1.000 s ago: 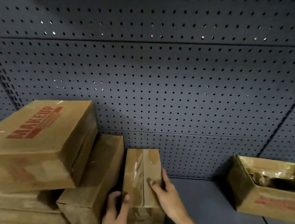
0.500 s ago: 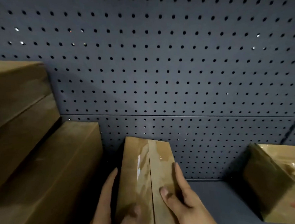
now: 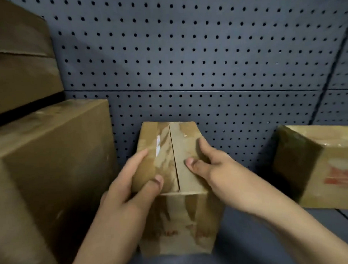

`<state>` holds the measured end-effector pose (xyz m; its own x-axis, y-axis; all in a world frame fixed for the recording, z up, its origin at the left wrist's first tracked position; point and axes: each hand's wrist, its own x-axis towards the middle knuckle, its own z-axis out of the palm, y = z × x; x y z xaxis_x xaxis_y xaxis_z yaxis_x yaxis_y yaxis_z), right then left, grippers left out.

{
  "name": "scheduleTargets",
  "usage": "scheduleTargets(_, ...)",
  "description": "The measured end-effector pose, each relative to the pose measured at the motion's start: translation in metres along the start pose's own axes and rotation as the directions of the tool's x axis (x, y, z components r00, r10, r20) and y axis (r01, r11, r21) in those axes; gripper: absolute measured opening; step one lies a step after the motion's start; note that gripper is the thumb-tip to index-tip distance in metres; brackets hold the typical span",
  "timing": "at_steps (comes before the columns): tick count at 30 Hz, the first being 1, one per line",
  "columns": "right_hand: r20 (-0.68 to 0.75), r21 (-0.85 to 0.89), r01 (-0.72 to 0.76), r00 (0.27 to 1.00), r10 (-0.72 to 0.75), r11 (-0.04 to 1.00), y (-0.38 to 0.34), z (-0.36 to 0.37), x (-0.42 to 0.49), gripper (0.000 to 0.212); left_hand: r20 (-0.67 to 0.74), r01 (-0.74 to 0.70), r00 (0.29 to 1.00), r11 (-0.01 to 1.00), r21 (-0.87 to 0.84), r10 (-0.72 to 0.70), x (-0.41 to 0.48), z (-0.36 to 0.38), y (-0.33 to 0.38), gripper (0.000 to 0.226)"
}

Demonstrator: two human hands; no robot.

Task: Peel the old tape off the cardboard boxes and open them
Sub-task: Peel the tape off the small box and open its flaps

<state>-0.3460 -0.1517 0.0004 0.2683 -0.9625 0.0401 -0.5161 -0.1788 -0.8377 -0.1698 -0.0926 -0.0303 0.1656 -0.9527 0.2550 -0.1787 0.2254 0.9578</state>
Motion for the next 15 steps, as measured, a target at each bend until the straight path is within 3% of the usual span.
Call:
scheduleTargets(4,0.004,-0.119,-0.006,1.000,0.006,0.993,-0.009,-0.003,-0.016,0.070,0.011,0.018,1.000,0.997,0.076,-0.019,-0.007,-0.005,0.002,0.037)
scheduleTargets(10,-0.027,-0.225,-0.060,0.998,0.055,0.972,-0.009,-0.011,-0.031,0.066,0.056,0.047,0.997,0.981,0.186,-0.058,-0.016,0.002,0.012,0.052)
scheduleTargets(12,-0.104,-0.290,-0.003,0.994,-0.028,0.957,-0.008,-0.008,-0.036,0.055,0.028,0.025,0.999,0.976,0.216,-0.031,-0.017,0.005,0.011,0.055)
scheduleTargets(15,-0.105,-0.372,0.239,0.949,-0.297,0.897,-0.006,0.000,-0.044,0.037,-0.029,0.006,1.000,0.969,0.246,0.001,-0.020,0.010,0.011,0.059)
